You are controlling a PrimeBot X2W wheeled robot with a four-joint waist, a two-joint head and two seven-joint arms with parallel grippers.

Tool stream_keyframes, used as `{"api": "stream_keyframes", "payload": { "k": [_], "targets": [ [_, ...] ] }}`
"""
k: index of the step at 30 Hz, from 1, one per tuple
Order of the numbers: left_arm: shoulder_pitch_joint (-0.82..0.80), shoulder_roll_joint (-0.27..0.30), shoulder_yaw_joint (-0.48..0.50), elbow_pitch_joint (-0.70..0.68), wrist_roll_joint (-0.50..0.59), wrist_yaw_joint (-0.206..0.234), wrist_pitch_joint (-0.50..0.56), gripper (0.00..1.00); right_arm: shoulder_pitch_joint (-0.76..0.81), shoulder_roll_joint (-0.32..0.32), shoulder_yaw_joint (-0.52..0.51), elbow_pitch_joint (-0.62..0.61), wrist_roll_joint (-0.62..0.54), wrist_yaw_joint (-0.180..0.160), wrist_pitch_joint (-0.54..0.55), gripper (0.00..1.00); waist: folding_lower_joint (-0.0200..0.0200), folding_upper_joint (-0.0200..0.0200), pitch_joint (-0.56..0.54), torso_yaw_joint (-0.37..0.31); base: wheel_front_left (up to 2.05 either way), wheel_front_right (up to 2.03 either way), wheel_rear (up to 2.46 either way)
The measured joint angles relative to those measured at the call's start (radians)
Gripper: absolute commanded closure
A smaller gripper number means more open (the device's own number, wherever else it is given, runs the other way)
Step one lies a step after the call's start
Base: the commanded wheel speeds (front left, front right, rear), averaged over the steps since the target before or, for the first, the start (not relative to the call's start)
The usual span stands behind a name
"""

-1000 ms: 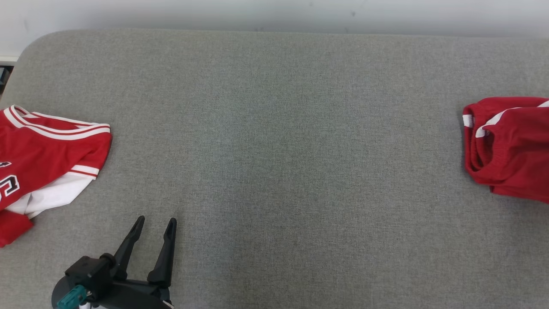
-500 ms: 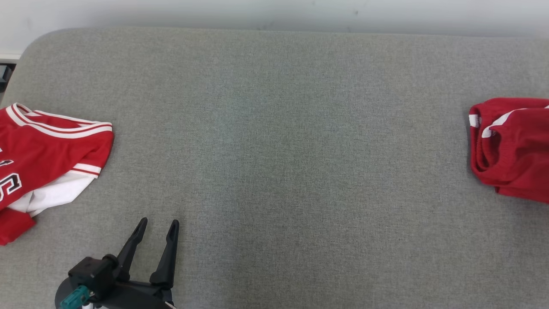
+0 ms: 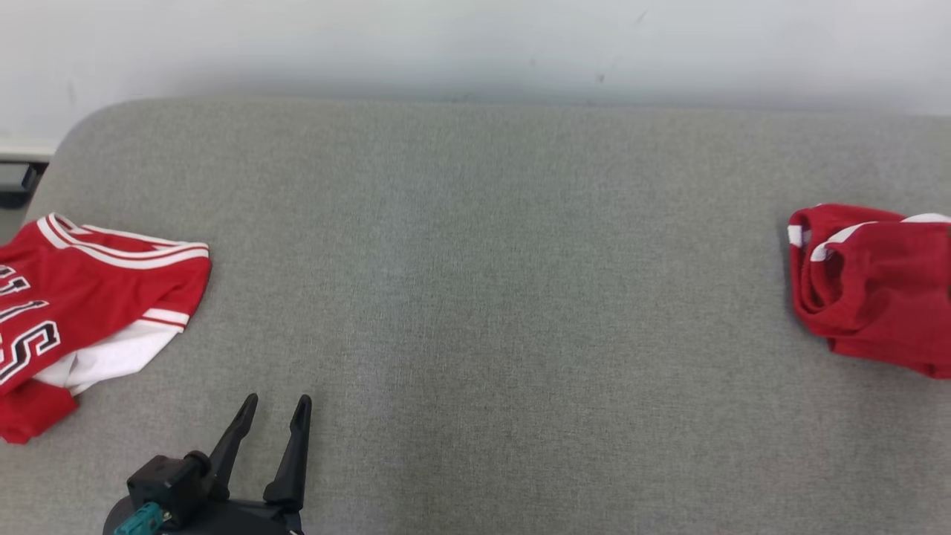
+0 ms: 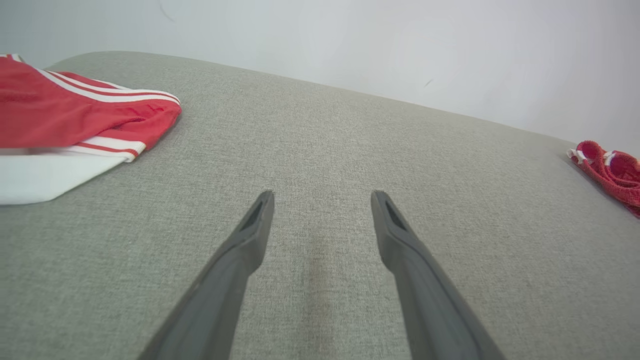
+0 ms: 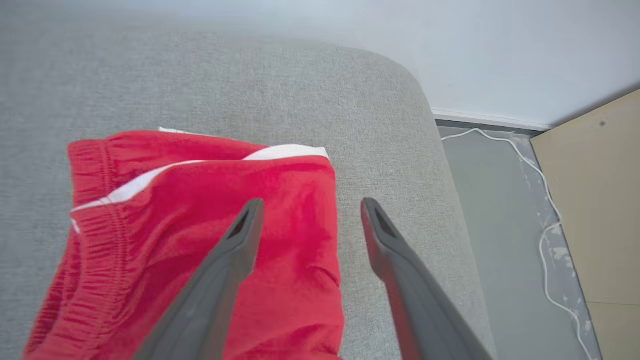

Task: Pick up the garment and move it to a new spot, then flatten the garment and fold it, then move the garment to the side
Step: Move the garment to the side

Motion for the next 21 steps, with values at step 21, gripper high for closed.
{"api": "stream_keyframes", "payload": {
  "k": [21],
  "targets": [
    [0.153,-0.007,0.076,-0.013,0.000,0.072,0.000,0.00,0.236,0.121,-0.047,-0.253,0.084,0.112,-0.382,0.00,-0.0003,-0.0001,-0.220,-0.056,0.00,0.00,0.00]
  ]
}}
